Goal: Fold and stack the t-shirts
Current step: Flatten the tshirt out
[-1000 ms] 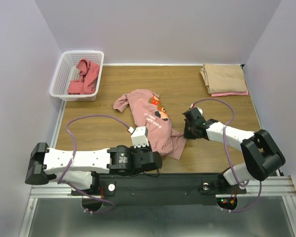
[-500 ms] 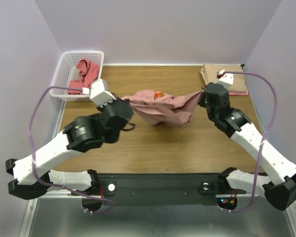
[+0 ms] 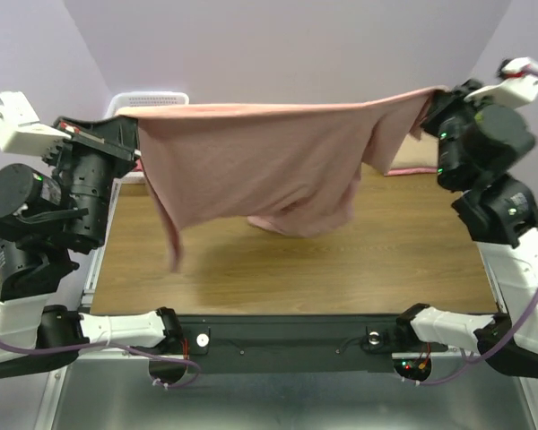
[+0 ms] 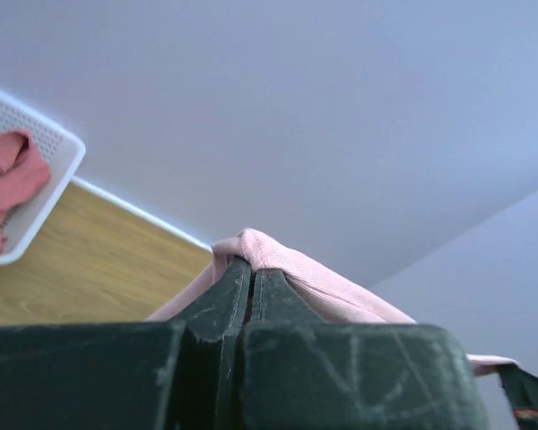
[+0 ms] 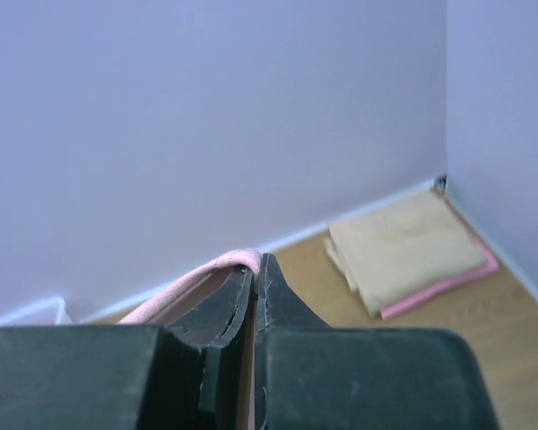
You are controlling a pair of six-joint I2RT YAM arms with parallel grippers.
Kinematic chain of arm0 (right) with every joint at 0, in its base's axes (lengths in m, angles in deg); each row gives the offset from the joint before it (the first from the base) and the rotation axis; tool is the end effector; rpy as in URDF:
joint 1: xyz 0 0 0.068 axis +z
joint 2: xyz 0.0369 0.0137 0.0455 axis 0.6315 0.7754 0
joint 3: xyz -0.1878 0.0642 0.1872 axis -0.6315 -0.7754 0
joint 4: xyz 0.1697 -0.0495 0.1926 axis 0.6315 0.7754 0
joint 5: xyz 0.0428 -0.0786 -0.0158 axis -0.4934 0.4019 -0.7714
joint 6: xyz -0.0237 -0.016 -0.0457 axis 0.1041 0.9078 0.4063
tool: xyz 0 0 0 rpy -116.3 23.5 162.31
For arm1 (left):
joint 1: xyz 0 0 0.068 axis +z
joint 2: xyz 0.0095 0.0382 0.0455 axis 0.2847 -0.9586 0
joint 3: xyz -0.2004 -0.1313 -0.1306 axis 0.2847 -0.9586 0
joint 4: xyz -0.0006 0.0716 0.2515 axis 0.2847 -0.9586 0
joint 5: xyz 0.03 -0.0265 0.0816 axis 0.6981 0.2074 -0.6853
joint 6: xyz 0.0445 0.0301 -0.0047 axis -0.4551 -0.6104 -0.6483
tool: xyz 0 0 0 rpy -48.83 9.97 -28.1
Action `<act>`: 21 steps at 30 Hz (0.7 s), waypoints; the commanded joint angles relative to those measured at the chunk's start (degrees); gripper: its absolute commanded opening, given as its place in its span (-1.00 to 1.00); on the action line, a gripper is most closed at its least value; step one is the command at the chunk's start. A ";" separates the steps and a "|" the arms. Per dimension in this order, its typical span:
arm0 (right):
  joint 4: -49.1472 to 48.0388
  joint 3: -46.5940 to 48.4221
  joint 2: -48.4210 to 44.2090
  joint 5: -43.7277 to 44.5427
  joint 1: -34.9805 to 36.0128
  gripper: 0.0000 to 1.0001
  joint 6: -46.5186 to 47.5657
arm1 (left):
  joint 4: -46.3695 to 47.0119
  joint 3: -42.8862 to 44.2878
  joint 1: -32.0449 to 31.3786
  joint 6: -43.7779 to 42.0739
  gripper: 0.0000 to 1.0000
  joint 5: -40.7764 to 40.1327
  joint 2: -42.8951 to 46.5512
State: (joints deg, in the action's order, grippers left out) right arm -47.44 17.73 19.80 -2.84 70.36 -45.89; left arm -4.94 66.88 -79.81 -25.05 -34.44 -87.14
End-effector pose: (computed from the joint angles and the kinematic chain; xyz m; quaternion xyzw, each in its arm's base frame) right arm 0.1636 0.0684 0.5493 0.2047 0.6509 0.0132 0.7309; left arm 0.0587 -0.0470 0.5986 -0.2462 0.5932 -0.2942 0.7078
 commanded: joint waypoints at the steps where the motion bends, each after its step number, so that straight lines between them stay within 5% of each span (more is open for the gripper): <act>1: -1.73 11.63 2.35 3.49 -0.35 -0.99 8.72 | 7.34 6.60 0.25 -12.34 -1.00 -3.33 -3.32; 10: -1.73 18.60 6.13 -5.91 -0.35 -0.99 15.32 | 15.86 6.97 0.25 -19.81 -1.00 -0.34 -4.11; 15: -3.91 18.95 12.27 -4.95 -0.26 -0.99 17.42 | 21.05 5.11 1.99 -22.90 -1.00 -5.51 -11.65; 18: -5.68 21.14 19.04 -4.94 -0.96 -0.99 18.74 | 12.82 9.40 15.58 -13.88 -1.00 6.65 -16.14; 21: -6.65 26.04 26.77 -8.96 -5.07 -0.99 17.35 | 7.18 14.86 31.11 -8.15 -1.00 29.91 -25.61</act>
State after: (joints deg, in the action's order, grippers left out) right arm -50.17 38.66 39.71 -8.52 69.45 -29.32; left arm 6.99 77.18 -62.76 -40.31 -26.53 -103.46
